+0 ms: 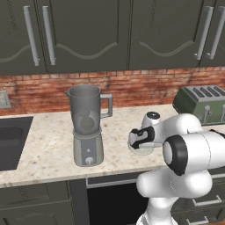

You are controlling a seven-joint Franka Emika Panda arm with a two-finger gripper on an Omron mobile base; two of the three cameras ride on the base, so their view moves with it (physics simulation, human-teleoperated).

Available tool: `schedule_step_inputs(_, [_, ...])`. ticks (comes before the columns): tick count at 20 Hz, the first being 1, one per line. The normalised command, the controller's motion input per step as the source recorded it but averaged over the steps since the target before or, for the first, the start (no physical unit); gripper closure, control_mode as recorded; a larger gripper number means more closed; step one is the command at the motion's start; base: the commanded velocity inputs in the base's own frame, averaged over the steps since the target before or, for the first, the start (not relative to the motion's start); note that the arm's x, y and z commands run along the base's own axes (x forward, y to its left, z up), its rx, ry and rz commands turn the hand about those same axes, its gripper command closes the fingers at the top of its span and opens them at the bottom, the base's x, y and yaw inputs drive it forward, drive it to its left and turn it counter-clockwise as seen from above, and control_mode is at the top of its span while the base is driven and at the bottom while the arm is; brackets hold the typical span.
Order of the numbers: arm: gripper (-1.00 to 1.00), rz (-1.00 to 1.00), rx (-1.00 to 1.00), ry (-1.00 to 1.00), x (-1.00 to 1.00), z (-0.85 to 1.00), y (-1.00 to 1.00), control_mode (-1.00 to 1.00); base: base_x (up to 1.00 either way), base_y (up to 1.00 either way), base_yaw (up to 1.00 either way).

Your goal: Grab the garlic and lime from the fridge, place them in the blender, close the lid, and turn on the blender to create a marinade.

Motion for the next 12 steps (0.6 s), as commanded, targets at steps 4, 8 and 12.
schedule_step_inputs(4, [-1.0,0.0,0.0,0.0,0.04,-0.03,0.0,-1.0,0.0,0.0,0.0])
schedule_step_inputs(8, [-1.0,0.0,0.0,-0.02,0.03,-0.05,0.0,-1.0,0.0,0.0,0.0])
schedule_step_inputs(12, [1.0,0.0,0.0,-0.01,0.08,-0.11,0.06,-1.0,0.0,0.0,0.0])
